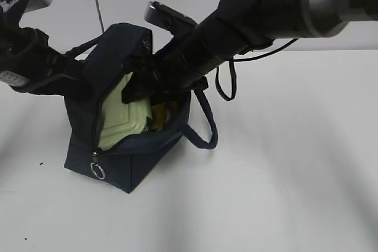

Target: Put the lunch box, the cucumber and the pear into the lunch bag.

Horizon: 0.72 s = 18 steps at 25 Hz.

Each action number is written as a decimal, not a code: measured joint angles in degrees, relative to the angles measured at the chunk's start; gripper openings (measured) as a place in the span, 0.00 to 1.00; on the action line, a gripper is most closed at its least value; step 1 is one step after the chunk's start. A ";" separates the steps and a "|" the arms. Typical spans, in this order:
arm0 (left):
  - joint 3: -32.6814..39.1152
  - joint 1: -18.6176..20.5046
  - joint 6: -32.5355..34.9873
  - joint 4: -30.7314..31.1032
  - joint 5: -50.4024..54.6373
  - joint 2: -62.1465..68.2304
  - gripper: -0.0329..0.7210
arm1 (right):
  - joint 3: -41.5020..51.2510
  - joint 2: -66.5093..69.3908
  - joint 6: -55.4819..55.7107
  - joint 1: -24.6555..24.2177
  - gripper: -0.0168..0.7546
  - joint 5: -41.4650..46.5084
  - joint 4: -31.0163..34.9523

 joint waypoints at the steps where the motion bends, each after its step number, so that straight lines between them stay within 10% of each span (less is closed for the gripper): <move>1: 0.00 0.06 -0.07 0.14 0.00 0.00 0.02 | -0.93 0.77 -0.91 0.12 0.46 0.62 0.29; 8: 0.00 0.06 -0.13 0.37 0.49 0.00 0.02 | -7.82 3.51 -3.23 0.26 0.70 7.51 -0.59; 18: 0.00 0.06 -0.13 -0.16 0.45 -0.05 0.02 | -18.01 -0.30 3.78 -0.21 0.72 15.51 -23.62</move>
